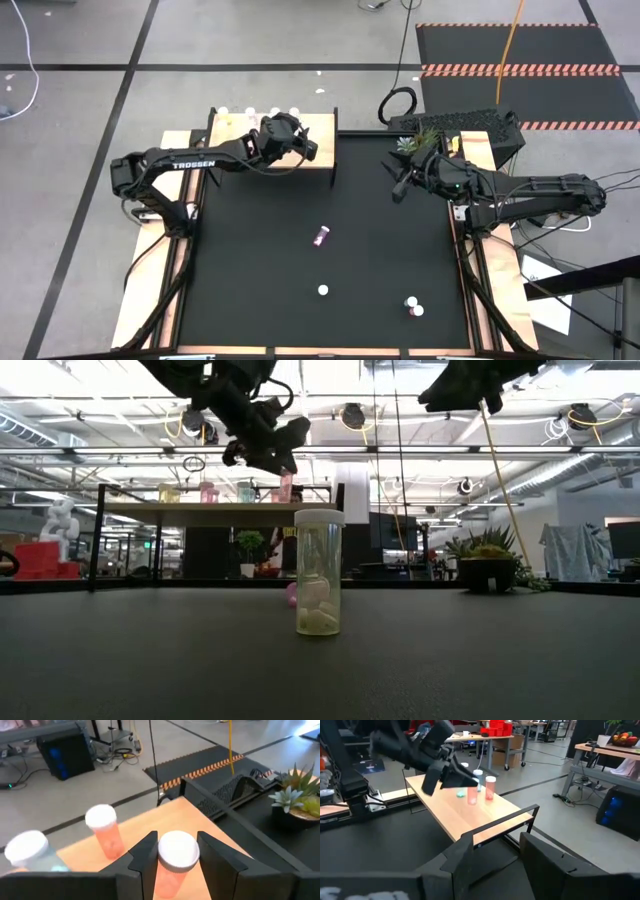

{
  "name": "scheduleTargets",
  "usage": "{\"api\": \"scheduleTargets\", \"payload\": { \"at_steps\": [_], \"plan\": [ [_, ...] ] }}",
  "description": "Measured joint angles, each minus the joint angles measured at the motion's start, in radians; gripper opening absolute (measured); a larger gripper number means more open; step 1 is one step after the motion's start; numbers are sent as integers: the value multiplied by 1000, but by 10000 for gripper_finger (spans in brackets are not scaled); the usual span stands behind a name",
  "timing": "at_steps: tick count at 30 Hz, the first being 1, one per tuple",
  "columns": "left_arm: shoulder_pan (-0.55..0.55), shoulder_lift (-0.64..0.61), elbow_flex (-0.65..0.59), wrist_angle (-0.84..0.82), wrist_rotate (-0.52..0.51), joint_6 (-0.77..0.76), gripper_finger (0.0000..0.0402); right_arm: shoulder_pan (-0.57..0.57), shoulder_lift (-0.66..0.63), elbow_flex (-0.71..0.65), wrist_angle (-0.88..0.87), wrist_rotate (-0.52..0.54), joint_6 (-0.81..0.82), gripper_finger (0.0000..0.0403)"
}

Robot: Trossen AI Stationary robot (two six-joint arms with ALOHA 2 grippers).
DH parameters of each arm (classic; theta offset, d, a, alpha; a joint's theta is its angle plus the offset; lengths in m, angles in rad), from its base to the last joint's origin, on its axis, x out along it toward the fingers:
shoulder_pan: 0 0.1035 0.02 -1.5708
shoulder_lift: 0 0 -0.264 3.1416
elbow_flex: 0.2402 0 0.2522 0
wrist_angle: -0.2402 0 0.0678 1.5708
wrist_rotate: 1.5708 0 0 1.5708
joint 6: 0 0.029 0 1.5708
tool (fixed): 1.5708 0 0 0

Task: Pick and place medicine bottles onto shelf by color
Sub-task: Put the top orange medicine bottle aligned with the other orange medicine bottle on the shelf

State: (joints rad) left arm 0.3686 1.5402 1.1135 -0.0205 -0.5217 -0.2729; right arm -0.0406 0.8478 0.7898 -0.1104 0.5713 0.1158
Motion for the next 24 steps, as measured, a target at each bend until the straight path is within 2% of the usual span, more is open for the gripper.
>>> {"api": "scheduleTargets", "payload": {
  "at_steps": [5,9,16,24],
  "plan": [
    [-42,0,-45,-1,-77,-49,131,-10,0,0,0,-3,2,157],
    [-41,0,-51,6,-132,-36,131,-40,0,0,0,-59,8,157],
    [16,0,-52,25,-133,1,131,-114,0,-1,1,-158,30,157],
    [29,0,-52,25,-88,0,131,-138,0,-1,1,-184,31,157]
  ]
}}
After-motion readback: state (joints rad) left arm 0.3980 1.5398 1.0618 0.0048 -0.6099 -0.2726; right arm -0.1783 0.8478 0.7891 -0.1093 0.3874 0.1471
